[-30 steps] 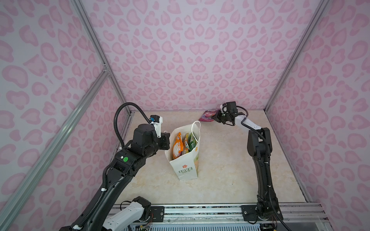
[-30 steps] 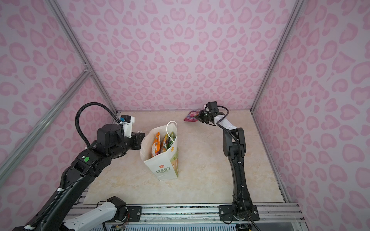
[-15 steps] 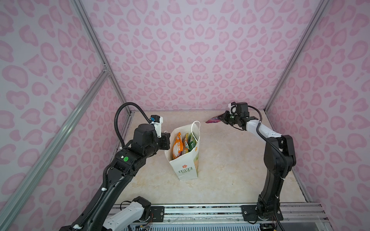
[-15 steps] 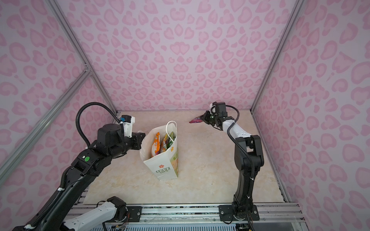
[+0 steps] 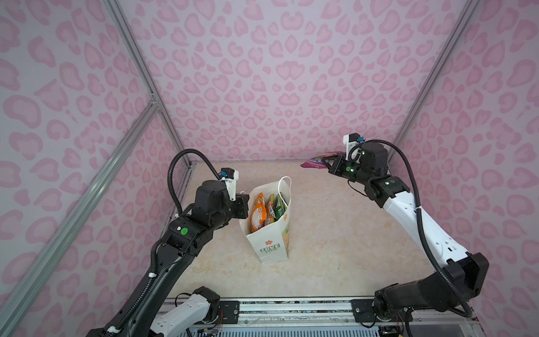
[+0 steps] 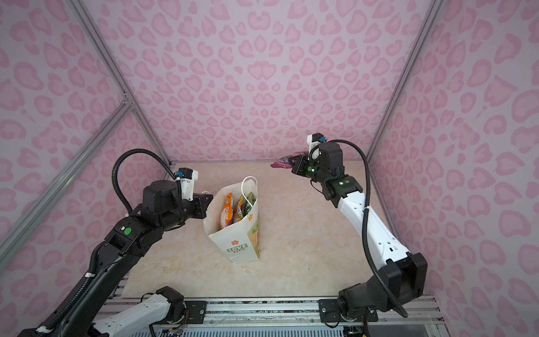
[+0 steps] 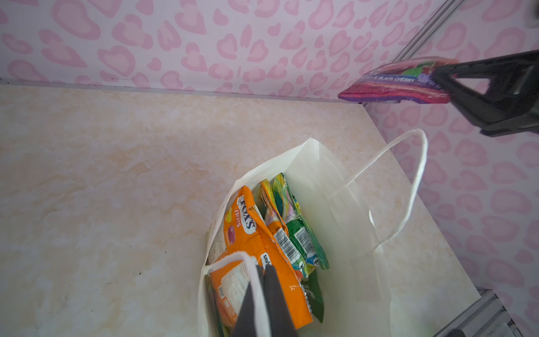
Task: Place the snacks into the paper bag
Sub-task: Pick up the snack from the top-center of the table, then place the snack in the paper bag.
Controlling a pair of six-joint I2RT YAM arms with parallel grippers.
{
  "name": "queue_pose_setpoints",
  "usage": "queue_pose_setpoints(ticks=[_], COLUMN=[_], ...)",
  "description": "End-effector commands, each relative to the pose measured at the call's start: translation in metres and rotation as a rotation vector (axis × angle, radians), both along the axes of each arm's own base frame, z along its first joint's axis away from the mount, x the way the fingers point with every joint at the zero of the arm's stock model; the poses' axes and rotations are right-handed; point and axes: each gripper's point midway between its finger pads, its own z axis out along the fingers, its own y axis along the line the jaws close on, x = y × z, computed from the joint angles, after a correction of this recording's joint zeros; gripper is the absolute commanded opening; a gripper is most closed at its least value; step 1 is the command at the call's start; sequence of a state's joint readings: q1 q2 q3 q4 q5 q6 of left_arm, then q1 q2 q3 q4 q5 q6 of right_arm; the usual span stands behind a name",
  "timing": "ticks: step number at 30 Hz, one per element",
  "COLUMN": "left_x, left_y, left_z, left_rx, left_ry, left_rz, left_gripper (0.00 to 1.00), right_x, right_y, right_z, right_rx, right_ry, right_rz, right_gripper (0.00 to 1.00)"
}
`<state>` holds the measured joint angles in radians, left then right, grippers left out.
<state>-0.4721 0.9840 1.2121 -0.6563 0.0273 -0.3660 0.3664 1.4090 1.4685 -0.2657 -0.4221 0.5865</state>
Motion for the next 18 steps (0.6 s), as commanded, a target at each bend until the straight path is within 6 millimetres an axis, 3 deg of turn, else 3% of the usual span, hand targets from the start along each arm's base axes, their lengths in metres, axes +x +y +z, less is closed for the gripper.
queue_pose_setpoints(ticks=[1, 6, 10, 14, 18], left_x=[0.002, 0.0, -0.001, -0.001, -0.002], left_y=[-0.003, -0.003, -0.002, -0.003, -0.002], left_z=[0.01, 0.014, 0.015, 0.015, 0.016], left_rx=[-0.027, -0.035, -0.039, -0.043, -0.044], left_ry=[-0.035, -0.046, -0.051, -0.047, -0.053], left_rz=[-0.009, -0.012, -0.011, -0.016, -0.011], left_gripper=[0.05, 0.05, 0.05, 0.05, 0.05], right_x=[-0.022, -0.06, -0.081, -0.096, -0.101], right_y=[0.016, 0.065, 0.108, 0.152, 0.176], right_z=[0.033, 0.08, 0.1, 0.1, 0.082], right_rx=[-0.073, -0.091, -0.096, -0.115, -0.123], right_ry=[-0.094, -0.19, -0.234, -0.238, -0.194], right_rz=[0.034, 0.16, 0.266, 0.372, 0.429], right_gripper=[0.0, 0.0, 0.0, 0.0, 0.0])
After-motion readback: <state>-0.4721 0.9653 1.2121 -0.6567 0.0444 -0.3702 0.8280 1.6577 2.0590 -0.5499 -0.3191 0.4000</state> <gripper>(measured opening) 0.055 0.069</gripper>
